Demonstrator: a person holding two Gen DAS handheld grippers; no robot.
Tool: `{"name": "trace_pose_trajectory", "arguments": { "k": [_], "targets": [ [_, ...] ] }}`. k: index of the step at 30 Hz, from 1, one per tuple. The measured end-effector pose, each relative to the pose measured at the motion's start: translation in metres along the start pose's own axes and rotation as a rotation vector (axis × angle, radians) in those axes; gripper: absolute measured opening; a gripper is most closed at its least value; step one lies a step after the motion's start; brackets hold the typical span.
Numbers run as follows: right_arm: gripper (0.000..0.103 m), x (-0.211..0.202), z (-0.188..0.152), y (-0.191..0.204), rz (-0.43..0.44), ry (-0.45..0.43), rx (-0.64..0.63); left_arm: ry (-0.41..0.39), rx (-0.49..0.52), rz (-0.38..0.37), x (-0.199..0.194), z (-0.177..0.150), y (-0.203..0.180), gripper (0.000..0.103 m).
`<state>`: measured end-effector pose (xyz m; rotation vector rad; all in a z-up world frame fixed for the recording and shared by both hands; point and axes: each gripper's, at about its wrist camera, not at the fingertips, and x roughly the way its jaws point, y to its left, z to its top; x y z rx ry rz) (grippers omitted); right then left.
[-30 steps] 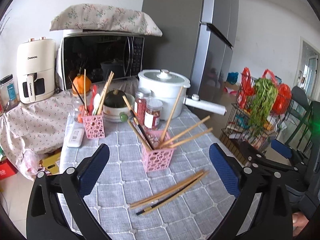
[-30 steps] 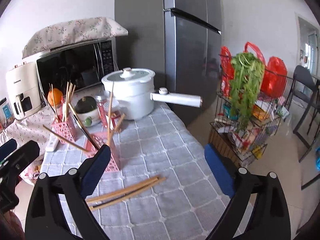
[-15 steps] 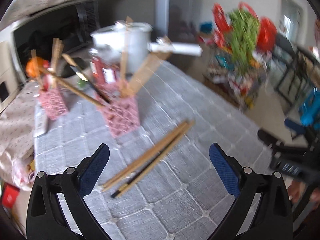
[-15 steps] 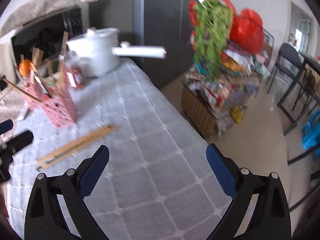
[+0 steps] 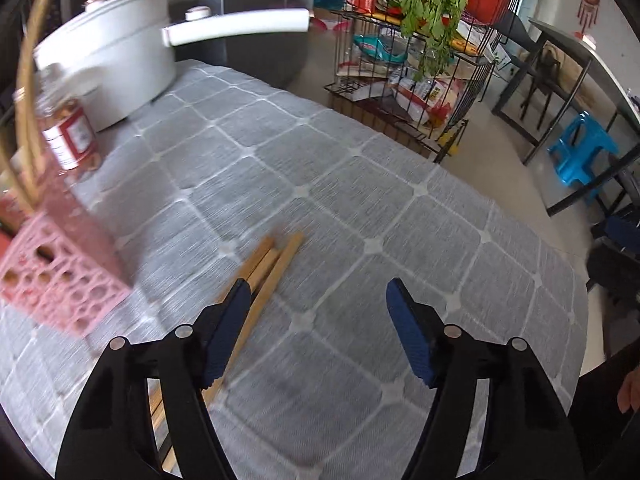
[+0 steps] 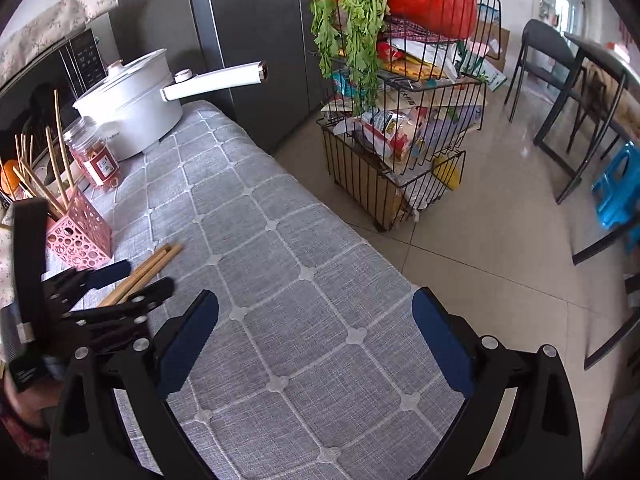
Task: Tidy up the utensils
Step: 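Move both open tools back over the chopstick pile, then lower the left tool onto the pile and grasp a wooden chopstick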
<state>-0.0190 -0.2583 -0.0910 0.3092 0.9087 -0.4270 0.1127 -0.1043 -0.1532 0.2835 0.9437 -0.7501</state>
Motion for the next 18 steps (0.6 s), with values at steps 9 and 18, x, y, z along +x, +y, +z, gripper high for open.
{"name": "trace_pose_trajectory", "arguments": {
  "k": [9, 18],
  "targets": [
    [0.095, 0.004, 0.002, -0.006, 0.038, 0.052, 0.041, 0.063, 0.019, -0.048, 0.022, 0.009, 0.005, 0.066],
    [0.095, 0.008, 0.002, -0.01, 0.016, 0.055, 0.053, 0.155, 0.071, 0.054, 0.026, 0.007, -0.002, 0.036]
  ]
}}
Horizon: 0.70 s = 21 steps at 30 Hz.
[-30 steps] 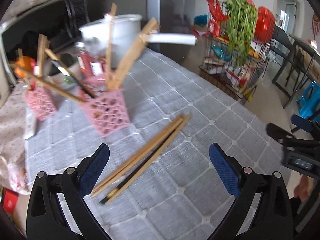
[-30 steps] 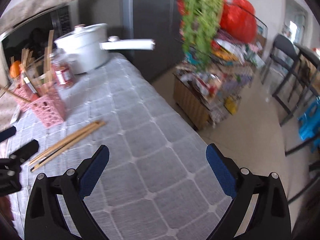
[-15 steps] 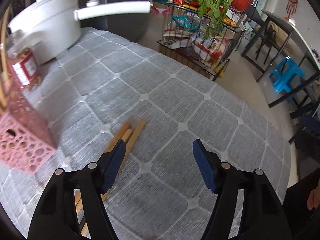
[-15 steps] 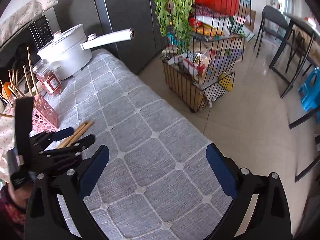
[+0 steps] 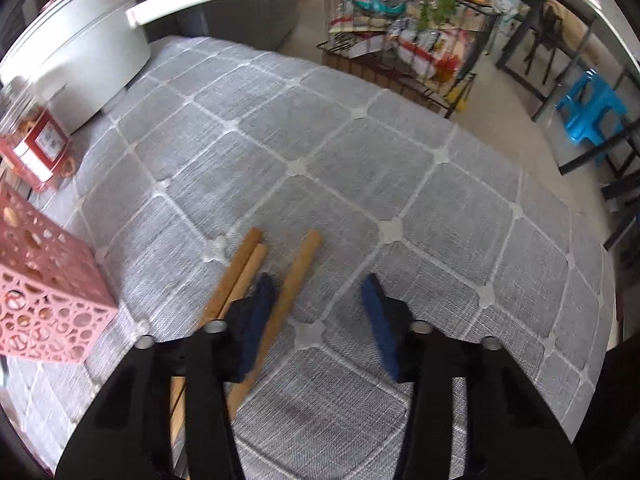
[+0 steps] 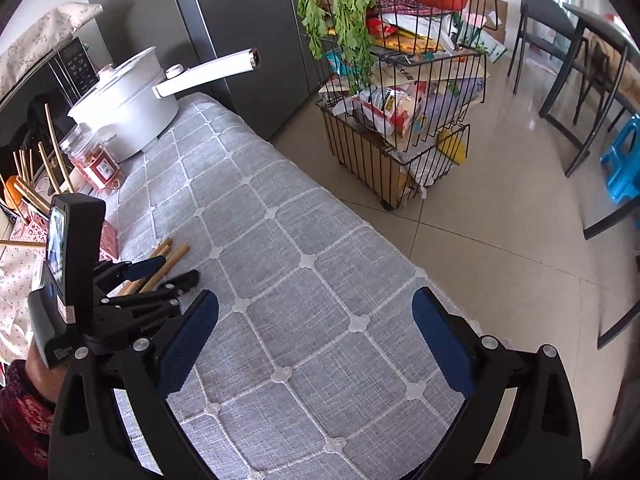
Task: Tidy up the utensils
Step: 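Lower the left tool onto the pile and grasp a wooden chopstick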
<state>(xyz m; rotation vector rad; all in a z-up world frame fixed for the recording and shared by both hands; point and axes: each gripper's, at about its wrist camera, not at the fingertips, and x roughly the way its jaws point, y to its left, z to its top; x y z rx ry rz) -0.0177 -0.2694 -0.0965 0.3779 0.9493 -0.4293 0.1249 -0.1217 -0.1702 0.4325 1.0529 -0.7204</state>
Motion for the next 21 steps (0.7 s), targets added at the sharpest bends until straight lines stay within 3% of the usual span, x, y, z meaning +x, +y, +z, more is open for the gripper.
{"name": "trace_pose_trajectory", "arguments": {
  "k": [1, 4, 13, 18, 21],
  "targets": [
    [0.095, 0.0, 0.0, 0.0, -0.004, -0.004, -0.002, 0.002, -0.005, 0.009, -0.002, -0.002, 0.0, 0.022],
    [0.095, 0.002, 0.0, 0.001, -0.018, -0.006, -0.01, 0.004, -0.033, 0.038, -0.008, -0.012, 0.001, 0.008],
    [0.095, 0.02, -0.004, 0.021, -0.011, 0.023, -0.006, -0.066, -0.199, 0.017, -0.061, -0.076, 0.02, 0.006],
    [0.094, 0.051, 0.001, 0.044, 0.191, 0.138, 0.123, -0.168, -0.288, 0.021, -0.123, -0.113, 0.035, 0.006],
    [0.082, 0.081, 0.011, 0.065, 0.252, 0.197, 0.227, -0.237, -0.342, 0.02, -0.157, -0.13, 0.047, 0.006]
  ]
}}
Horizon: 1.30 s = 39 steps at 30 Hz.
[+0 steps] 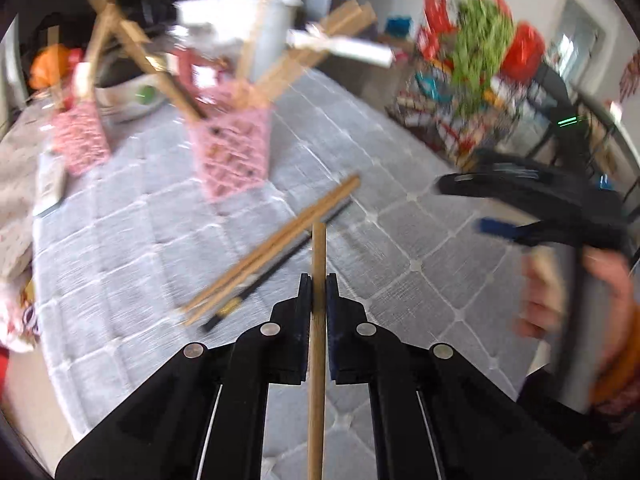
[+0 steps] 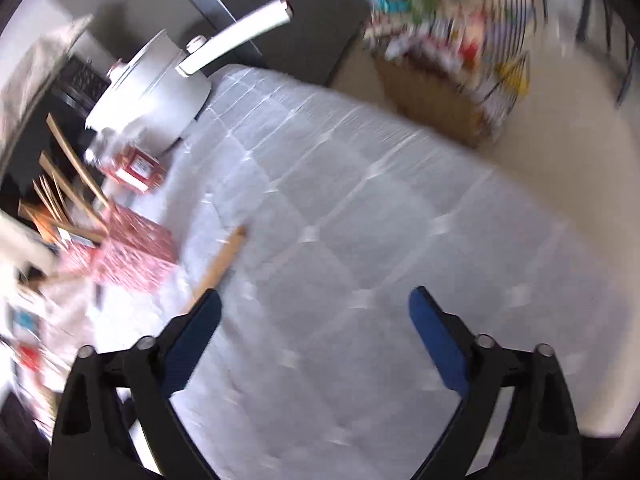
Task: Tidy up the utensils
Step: 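Lower the left tool onto the pile and grasp a wooden chopstick, then grasp a black chopstick with the right tool while the left tool holds its chopstick raised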
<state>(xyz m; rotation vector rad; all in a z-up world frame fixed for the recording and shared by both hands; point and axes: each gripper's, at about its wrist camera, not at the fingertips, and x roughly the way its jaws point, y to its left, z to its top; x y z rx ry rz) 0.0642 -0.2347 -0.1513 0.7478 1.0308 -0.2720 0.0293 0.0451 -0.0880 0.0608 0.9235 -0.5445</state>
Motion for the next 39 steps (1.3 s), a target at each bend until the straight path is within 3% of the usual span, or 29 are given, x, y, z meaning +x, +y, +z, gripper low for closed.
{"name": "trace_pose_trajectory", "arguments": {
  "k": [4, 10, 13, 20, 27, 31, 36, 39],
  "targets": [
    [0.066, 0.031, 0.003, 0.037, -0.117, -0.018, -0.105, -0.075, -0.052, -0.009, -0.034, -0.001, 0.017, 0.006],
    [0.063, 0.054, -0.01, 0.067, -0.221, 0.002, -0.174, -0.168, -0.073, -0.045, -0.063, 0.009, 0.024, 0.006],
    [0.057, 0.069, -0.017, 0.073, -0.294, 0.031, -0.183, -0.205, -0.075, -0.057, -0.077, 0.011, 0.026, 0.006],
    [0.058, 0.084, -0.029, 0.097, -0.415, 0.004, -0.207, -0.245, -0.076, -0.06, -0.095, 0.008, 0.029, 0.006],
    [0.058, 0.071, -0.021, 0.081, -0.243, 0.084, -0.022, -0.302, -0.088, -0.058, -0.119, 0.005, 0.036, 0.006],
    [0.058, 0.082, -0.024, 0.09, -0.294, 0.091, -0.087, -0.306, -0.102, -0.056, -0.121, 0.005, 0.04, 0.006],
    [0.061, 0.09, -0.036, 0.109, -0.387, 0.026, -0.198, -0.325, -0.1, -0.056, -0.129, 0.004, 0.038, 0.006],
    [0.044, 0.085, -0.041, 0.112, -0.375, 0.038, -0.24, -0.33, -0.106, -0.054, -0.132, 0.004, 0.04, 0.006]
  ]
}}
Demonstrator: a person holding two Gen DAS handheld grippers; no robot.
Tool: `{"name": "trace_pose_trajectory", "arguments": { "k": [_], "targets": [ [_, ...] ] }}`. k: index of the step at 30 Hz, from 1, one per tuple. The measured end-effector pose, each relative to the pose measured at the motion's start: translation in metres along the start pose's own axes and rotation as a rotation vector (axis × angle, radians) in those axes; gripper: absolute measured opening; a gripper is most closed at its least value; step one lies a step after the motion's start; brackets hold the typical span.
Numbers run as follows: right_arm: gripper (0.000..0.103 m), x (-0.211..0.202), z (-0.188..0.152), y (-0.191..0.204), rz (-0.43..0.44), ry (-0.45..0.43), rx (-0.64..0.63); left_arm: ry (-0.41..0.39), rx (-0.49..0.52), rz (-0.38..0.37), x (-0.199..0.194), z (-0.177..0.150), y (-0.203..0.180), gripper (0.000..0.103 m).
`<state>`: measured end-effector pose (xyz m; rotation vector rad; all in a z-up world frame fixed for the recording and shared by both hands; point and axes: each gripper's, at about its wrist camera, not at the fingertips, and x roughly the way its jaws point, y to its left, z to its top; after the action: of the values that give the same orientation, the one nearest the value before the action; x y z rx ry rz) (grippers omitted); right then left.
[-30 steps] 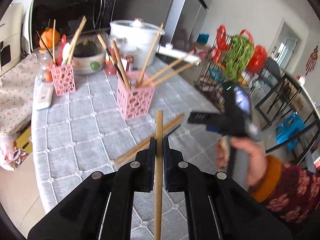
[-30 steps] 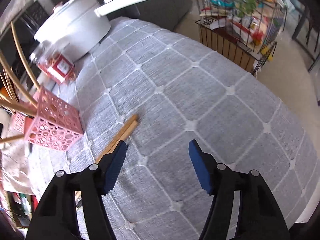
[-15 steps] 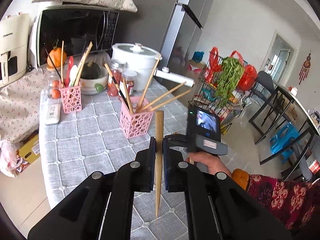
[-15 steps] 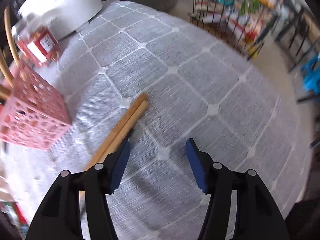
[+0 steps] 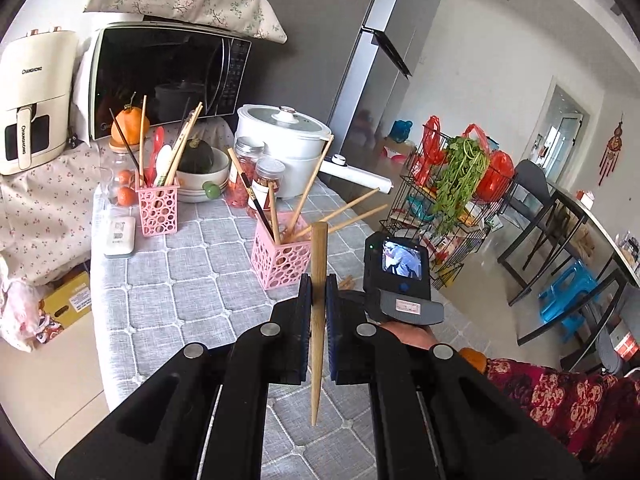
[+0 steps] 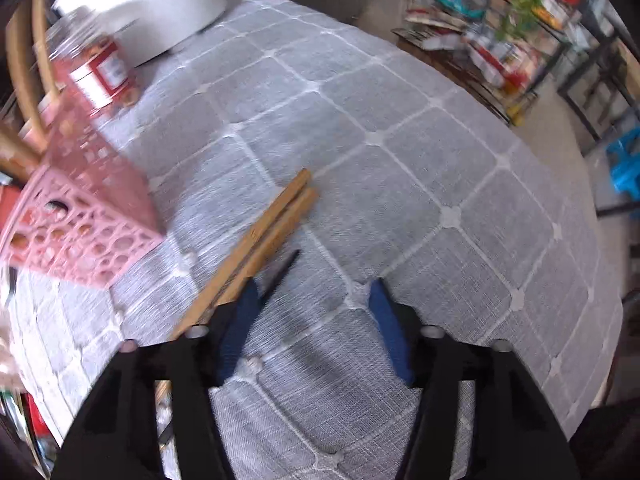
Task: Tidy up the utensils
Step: 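Grasp a black chopstick with the right tool while the left tool holds its chopstick raised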
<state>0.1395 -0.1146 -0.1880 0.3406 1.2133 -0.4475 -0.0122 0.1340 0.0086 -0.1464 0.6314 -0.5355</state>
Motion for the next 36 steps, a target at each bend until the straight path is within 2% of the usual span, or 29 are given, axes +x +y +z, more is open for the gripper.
{"name": "trace_pose_trajectory", "arguments": {
  "k": [1, 2, 4, 6, 8, 10, 11, 13, 14, 17, 23, 27, 31, 36],
  "targets": [
    [0.014, 0.001, -0.002, -0.003, -0.013, 0.024, -0.014, -0.001, -0.002, 0.001, -0.001, 0.0, 0.0, 0.006],
    [0.012, -0.002, -0.004, -0.007, -0.005, 0.02, -0.028, -0.003, -0.002, 0.001, -0.002, 0.001, 0.001, 0.006],
    [0.009, -0.012, -0.004, -0.019, 0.073, 0.019, -0.047, -0.008, -0.003, 0.002, -0.005, 0.001, 0.0, 0.006],
    [0.006, -0.02, -0.004, -0.032, 0.135, 0.052, -0.037, -0.015, -0.005, 0.004, -0.009, 0.001, 0.001, 0.006],
    [0.006, -0.024, -0.004, -0.038, 0.16, 0.08, -0.018, -0.021, -0.009, 0.003, -0.012, 0.002, 0.002, 0.006],
    [0.01, -0.036, -0.002, -0.048, 0.242, 0.122, 0.039, -0.03, -0.017, 0.004, -0.014, 0.003, 0.003, 0.006],
    [0.011, -0.042, 0.0, -0.048, 0.255, 0.111, 0.049, -0.032, -0.02, 0.003, -0.014, 0.004, 0.004, 0.006],
    [0.028, -0.062, 0.006, -0.043, 0.276, 0.053, 0.058, -0.037, -0.021, 0.004, -0.015, 0.004, 0.004, 0.006],
    [0.03, -0.068, 0.007, -0.04, 0.283, 0.044, 0.054, -0.037, -0.02, 0.003, -0.015, 0.004, 0.004, 0.006],
    [0.03, -0.082, 0.01, -0.022, 0.255, 0.033, 0.016, -0.036, -0.024, 0.002, -0.016, 0.004, 0.003, 0.006],
    [0.03, -0.084, -0.004, -0.007, 0.13, 0.059, -0.009, -0.045, -0.025, -0.013, -0.019, 0.005, 0.003, 0.006],
    [0.031, -0.095, -0.004, -0.01, 0.149, 0.051, 0.025, -0.044, -0.028, -0.016, -0.019, 0.005, 0.004, 0.006],
    [0.03, -0.109, -0.001, -0.025, 0.216, 0.051, 0.101, -0.046, -0.035, -0.019, -0.02, 0.007, 0.005, 0.006],
    [0.03, -0.11, -0.001, -0.03, 0.214, 0.051, 0.096, -0.046, -0.032, -0.022, -0.02, 0.007, 0.007, 0.006]
  ]
}}
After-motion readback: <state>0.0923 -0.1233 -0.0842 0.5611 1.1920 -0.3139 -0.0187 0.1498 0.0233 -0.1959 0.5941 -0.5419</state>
